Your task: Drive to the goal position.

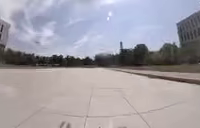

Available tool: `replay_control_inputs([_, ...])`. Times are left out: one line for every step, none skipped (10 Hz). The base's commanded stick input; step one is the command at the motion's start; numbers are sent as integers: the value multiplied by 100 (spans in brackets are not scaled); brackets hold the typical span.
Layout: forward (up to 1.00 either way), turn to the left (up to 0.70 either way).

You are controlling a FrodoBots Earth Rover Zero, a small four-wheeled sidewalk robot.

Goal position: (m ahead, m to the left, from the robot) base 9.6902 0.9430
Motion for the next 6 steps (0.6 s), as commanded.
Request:
replay_control_inputs([70,0])
replay_control_inputs([70,0])
replay_control_inputs([70,0])
replay_control_inputs([70,0])
replay_control_inputs([70,0])
replay_control_inputs([70,0])
